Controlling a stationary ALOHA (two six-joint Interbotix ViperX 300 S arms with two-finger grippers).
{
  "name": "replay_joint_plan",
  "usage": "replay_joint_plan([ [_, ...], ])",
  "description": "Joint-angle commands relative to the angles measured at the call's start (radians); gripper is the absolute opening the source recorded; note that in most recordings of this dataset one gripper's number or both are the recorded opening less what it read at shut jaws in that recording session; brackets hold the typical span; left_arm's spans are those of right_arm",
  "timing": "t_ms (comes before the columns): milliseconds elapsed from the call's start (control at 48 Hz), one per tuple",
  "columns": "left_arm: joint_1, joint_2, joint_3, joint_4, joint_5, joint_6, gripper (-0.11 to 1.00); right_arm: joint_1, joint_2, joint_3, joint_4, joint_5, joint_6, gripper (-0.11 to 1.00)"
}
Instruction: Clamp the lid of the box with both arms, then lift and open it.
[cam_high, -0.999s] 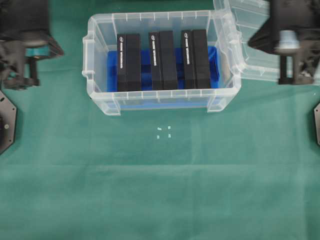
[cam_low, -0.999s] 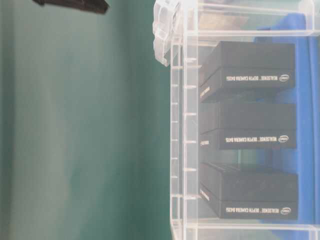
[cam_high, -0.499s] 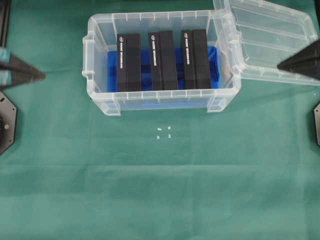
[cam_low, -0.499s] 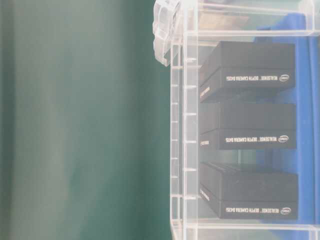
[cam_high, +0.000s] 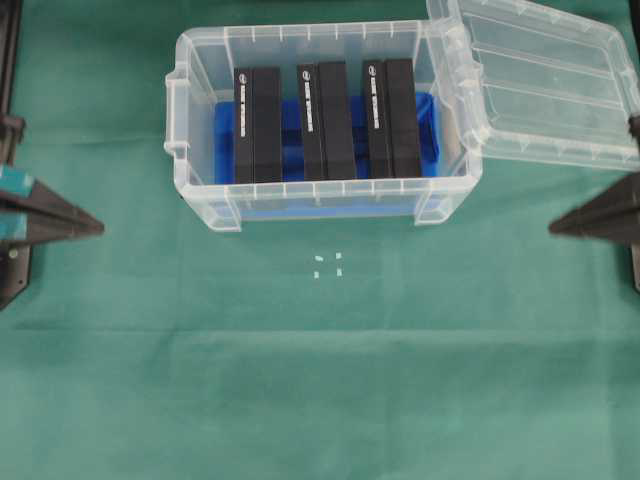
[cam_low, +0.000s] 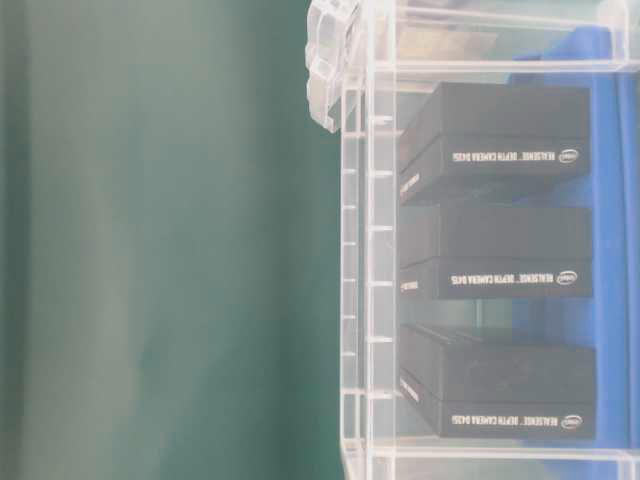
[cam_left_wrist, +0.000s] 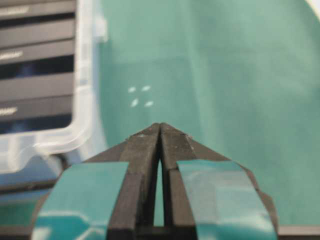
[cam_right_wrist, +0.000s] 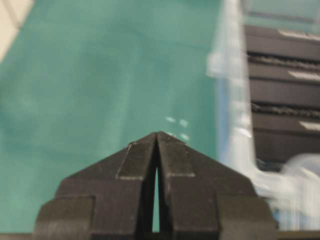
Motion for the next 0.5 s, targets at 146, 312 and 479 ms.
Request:
replay_joint_plan([
  [146, -0.054, -0.04, 0.086, -0.002, -0.167, 0.0, 0.01, 0.089, 0.029, 0.041, -0.034, -0.117, -0.002, 0.0],
  [312, -0.055, -0.084, 0.15, -0.002, -0.232, -0.002, 0.01, 0.089, 0.011, 0.098, -0.034, -0.166, 0.0, 0.0],
  [479, -0.054, -0.11, 0.158, -0.002, -0.236, -0.002, 0.01, 0.091, -0.018, 0.123, -0.031, -0.172, 0.003, 0.0],
])
